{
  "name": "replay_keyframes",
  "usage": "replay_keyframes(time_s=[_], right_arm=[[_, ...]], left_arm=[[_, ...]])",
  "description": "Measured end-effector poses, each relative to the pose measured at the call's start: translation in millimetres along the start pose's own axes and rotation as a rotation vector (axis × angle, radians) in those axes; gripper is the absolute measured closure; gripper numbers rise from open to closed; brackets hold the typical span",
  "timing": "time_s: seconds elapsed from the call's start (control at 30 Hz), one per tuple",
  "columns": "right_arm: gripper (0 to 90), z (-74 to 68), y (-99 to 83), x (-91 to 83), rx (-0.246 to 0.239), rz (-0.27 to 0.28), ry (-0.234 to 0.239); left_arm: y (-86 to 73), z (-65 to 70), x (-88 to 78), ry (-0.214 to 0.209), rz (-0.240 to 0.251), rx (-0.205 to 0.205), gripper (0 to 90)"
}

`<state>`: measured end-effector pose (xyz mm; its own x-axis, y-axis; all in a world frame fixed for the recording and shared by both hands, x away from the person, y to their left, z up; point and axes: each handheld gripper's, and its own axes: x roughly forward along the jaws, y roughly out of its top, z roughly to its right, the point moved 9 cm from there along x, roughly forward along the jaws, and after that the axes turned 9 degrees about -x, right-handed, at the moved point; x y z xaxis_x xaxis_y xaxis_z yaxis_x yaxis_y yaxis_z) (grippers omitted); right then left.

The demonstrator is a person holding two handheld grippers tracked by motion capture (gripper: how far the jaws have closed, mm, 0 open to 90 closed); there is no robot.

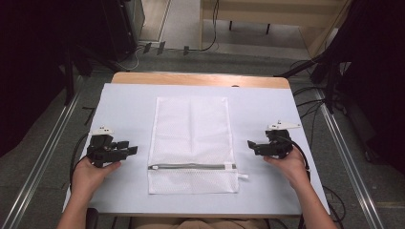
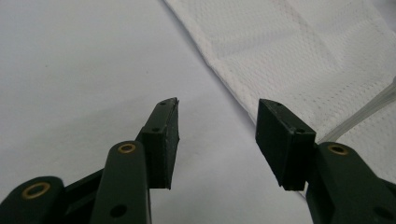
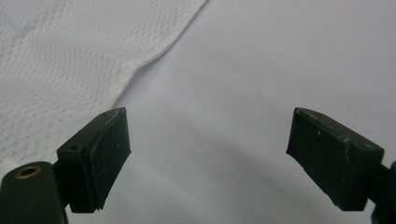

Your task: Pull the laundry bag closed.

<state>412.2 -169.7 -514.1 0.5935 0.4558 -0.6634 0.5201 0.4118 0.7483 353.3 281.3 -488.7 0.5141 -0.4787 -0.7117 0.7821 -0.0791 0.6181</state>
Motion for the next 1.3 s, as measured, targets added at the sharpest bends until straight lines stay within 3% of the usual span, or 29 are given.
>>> replay_keyframes(time_s=[0.13,0.27,0.37,0.63,0.87,1.03,1.13,1.3], right_arm=[[13.5,-1.9,1.0,-1.8,-0.013,0.005,0.015],[14.2,-3.7,3.2,-4.3,-0.009,0.013,0.021],[15.0,-4.2,3.8,-5.2,-0.012,0.014,0.021],[25.0,-5.0,4.0,-7.2,0.004,0.011,0.047],[32.3,-7.2,2.8,-6.7,-0.020,-0.002,0.059],[36.6,-7.7,3.1,-7.6,-0.010,-0.008,0.069],[40.7,-9.0,2.4,-7.6,-0.004,-0.020,0.087],[42.7,-11.1,2.5,-7.8,0.002,-0.032,0.093]], left_arm=[[1.1,0.9,0.0,-0.031,-0.009,-0.020,47.2],[-0.1,3.5,2.1,-0.048,-0.024,0.000,43.4],[0.8,4.3,2.4,-0.056,-0.033,-0.011,42.4],[2.0,1.6,0.7,-0.053,-0.038,-0.037,39.1],[2.7,3.4,1.3,-0.052,-0.036,-0.043,32.7],[2.6,6.7,0.1,-0.087,-0.040,-0.039,29.4],[2.5,7.8,-0.3,-0.102,-0.040,-0.042,30.6],[2.9,5.2,-2.1,-0.089,-0.030,-0.047,34.9]])
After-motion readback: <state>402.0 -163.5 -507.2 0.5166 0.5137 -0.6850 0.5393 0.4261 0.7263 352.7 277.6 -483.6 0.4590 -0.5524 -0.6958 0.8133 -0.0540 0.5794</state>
